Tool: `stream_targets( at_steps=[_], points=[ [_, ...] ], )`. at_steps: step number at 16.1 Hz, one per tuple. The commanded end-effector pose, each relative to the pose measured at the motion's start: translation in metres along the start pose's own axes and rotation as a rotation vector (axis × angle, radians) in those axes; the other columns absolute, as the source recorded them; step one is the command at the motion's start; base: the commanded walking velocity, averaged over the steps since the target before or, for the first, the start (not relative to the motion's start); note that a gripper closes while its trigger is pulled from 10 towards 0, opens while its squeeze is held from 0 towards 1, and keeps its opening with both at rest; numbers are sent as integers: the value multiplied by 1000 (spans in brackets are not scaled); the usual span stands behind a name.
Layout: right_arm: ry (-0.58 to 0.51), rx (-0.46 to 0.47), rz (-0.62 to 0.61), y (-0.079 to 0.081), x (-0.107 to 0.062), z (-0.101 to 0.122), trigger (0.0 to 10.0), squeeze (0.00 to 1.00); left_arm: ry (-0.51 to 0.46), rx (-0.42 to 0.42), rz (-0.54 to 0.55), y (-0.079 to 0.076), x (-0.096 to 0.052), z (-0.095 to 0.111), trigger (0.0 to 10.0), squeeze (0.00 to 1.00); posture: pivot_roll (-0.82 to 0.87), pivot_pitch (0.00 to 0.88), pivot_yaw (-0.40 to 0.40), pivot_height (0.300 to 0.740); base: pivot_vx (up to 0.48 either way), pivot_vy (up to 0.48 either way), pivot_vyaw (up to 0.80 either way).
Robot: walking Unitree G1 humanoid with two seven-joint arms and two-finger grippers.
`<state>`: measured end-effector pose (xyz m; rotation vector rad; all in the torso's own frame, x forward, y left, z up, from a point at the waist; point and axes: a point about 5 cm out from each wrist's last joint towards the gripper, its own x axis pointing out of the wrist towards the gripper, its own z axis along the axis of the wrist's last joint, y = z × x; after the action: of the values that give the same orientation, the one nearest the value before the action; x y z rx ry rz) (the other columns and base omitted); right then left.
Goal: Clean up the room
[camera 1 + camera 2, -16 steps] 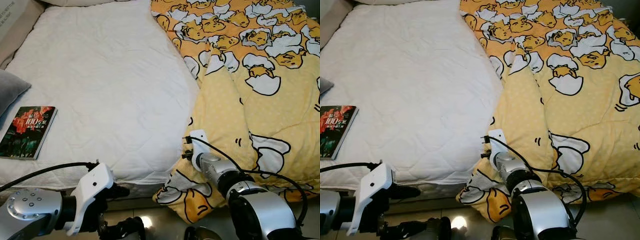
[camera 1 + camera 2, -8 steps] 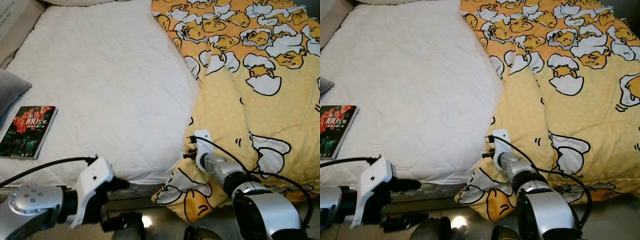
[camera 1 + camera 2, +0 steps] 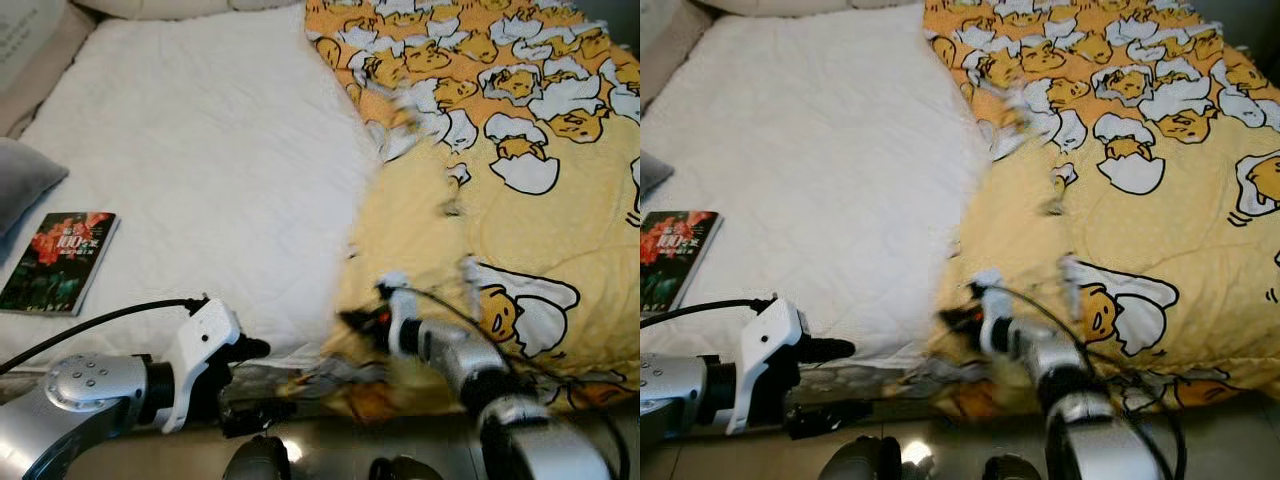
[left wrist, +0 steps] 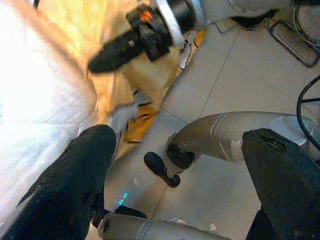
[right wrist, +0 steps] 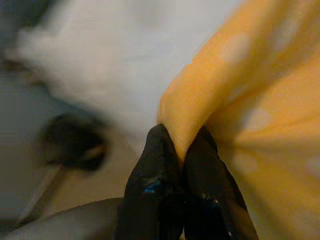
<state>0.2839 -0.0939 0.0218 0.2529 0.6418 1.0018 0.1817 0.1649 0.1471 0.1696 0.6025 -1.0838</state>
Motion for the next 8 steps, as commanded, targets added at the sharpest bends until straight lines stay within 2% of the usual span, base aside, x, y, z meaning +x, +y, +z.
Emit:
stream_targets(
  at_steps=[1, 2, 3, 4, 6, 8],
  points=[
    [28, -40, 195, 22, 5, 0, 0, 0, 7, 11, 4, 2, 0, 0, 10000, 1000, 153, 60, 67, 740, 0, 0, 0],
    [55, -64, 338, 40, 2, -3, 0, 0, 8, 15, 0, 3, 1, 0, 10000, 1000, 152, 61, 70, 740, 0, 0, 0],
    [66, -73, 410, 50, 0, -4, 0, 0, 9, 17, -5, 2, 1, 1, 10000, 1000, 152, 60, 72, 740, 0, 0, 0],
    [91, -82, 560, 72, -3, -4, 0, 0, 13, 20, -13, 2, 2, 1, 10000, 1000, 152, 58, 75, 740, 0, 0, 0],
    [118, -92, 627, 81, -6, -6, 0, 0, 14, 23, -17, 2, 3, 1, 10000, 1000, 153, 58, 76, 740, 0, 0, 0],
    [186, -161, 612, 86, -8, -18, 0, 0, 15, 27, -22, 1, 5, 1, 10000, 1000, 153, 54, 76, 740, 0, 0, 0]
  ],
)
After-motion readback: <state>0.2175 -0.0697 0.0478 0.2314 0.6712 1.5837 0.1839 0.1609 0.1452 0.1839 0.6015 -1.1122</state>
